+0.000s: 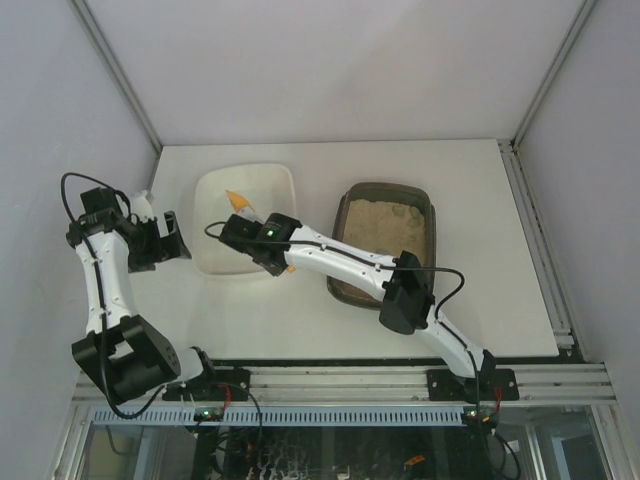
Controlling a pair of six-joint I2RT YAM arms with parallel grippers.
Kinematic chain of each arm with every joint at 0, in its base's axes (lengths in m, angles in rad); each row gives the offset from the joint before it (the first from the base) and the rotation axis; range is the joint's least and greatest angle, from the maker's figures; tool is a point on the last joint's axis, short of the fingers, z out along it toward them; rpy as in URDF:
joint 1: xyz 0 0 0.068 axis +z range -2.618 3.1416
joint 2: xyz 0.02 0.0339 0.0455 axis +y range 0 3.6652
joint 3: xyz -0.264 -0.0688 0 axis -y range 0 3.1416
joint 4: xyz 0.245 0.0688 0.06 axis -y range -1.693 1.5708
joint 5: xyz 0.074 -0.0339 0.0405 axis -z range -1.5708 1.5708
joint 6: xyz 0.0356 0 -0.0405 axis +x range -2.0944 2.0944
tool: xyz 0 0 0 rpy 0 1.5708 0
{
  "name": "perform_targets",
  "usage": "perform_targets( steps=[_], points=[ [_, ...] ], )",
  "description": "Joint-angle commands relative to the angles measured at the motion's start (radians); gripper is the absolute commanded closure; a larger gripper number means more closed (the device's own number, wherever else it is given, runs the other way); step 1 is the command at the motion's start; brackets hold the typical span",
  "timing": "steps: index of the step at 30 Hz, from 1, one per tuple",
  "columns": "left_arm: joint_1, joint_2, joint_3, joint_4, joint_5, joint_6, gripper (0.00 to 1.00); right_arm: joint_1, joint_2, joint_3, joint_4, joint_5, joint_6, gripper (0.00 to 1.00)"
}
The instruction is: Clean the litter box
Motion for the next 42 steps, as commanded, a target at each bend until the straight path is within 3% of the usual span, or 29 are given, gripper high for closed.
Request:
perform_targets(
  steps=[1, 10, 14, 16, 21, 25, 27, 29, 33, 37, 42],
  points=[
    [0.000, -0.024, -0.027, 0.039, -0.054, 0.011, 0.00, 0.000, -0.017, -0.001, 0.003, 0.119, -0.074, 1.00],
    [-0.035, -0.050, -0.031, 0.042, -0.098, 0.005, 0.00, 0.004, -0.022, -0.008, 0.016, 0.172, -0.089, 1.00],
    [-0.219, -0.100, -0.022, 0.097, -0.315, -0.008, 0.00, -0.012, -0.090, -0.017, -0.002, 0.126, -0.012, 1.00],
    [-0.327, -0.091, 0.025, 0.095, -0.350, -0.034, 0.00, -0.042, -0.181, -0.094, 0.004, 0.035, 0.053, 1.00],
    [-0.544, 0.041, 0.236, -0.003, -0.180, -0.164, 0.00, -0.129, -0.541, -0.447, 0.084, -0.173, 0.139, 1.00],
    [-0.783, 0.159, 0.372, -0.033, -0.258, -0.333, 0.00, -0.217, -0.818, -0.746, 0.109, -0.355, 0.227, 1.00],
    [-0.866, 0.203, 0.404, -0.002, -0.238, -0.433, 0.00, -0.259, -0.921, -0.855, 0.101, -0.388, 0.267, 1.00],
    [-0.894, 0.224, 0.368, 0.096, -0.119, -0.540, 0.00, -0.317, -1.005, -0.945, 0.083, -0.429, 0.305, 1.00],
    [-0.935, 0.268, 0.273, 0.359, 0.010, -0.738, 0.00, -0.470, -1.066, -1.032, 0.040, -0.568, 0.314, 1.00],
    [-1.038, 0.406, 0.366, 0.327, -0.033, -0.739, 0.00, -0.505, -1.026, -1.035, -0.011, -0.585, 0.301, 1.00],
    [-1.055, 0.566, 0.406, 0.321, 0.020, -0.784, 0.00, -0.572, -0.945, -1.047, -0.041, -0.597, 0.301, 1.00]
  ],
)
